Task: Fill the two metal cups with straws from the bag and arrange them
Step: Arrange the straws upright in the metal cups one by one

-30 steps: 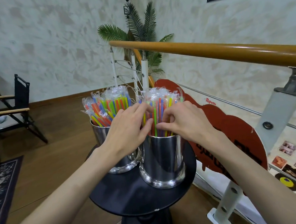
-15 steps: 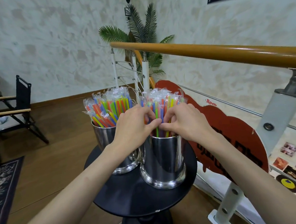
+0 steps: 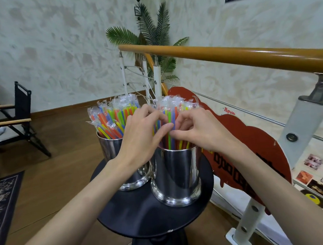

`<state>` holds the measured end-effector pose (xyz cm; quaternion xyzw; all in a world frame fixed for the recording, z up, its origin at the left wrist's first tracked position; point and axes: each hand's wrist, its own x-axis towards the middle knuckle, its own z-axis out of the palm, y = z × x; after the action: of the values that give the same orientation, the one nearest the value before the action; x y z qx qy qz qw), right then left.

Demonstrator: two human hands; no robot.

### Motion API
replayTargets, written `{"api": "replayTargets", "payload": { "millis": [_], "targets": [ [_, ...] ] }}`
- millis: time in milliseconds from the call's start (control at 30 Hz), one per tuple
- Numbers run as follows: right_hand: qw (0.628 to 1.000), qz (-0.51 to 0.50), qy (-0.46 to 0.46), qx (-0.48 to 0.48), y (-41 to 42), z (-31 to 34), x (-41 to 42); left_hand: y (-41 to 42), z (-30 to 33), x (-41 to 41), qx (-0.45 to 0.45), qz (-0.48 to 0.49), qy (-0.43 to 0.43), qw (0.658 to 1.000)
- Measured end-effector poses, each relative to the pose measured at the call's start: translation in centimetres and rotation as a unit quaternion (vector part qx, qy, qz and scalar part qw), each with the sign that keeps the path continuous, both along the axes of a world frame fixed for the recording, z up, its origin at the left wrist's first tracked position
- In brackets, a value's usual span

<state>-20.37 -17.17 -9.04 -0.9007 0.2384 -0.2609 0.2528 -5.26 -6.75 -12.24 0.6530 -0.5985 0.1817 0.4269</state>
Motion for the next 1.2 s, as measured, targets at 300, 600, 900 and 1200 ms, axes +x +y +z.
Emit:
{"api": "replayTargets", "payload": {
  "millis": [300, 600, 900, 1200],
  "targets": [
    [0.996, 0.023, -0.069, 0.061, 0.1, -0.1, 0.0, 0.1, 0.3, 0.4, 0.015, -0.019, -0.032, 0.999],
    [0.984, 0.037, -0.177, -0.004, 0.4, 0.2, -0.2, 0.6, 0.9, 0.1, 0.133, 0.027, -0.107, 0.985],
    [0.981, 0.134, -0.083, -0.116, -0.4, 0.2, -0.4, 0.3, 0.0, -0.1, 0.126, 0.016, -0.081, 0.989],
    [0.956, 0.119, -0.129, -0.236, -1.0, 0.7, -0.8, 0.9, 2.0, 0.5, 0.204, -0.077, -0.05, 0.975]
  ]
}}
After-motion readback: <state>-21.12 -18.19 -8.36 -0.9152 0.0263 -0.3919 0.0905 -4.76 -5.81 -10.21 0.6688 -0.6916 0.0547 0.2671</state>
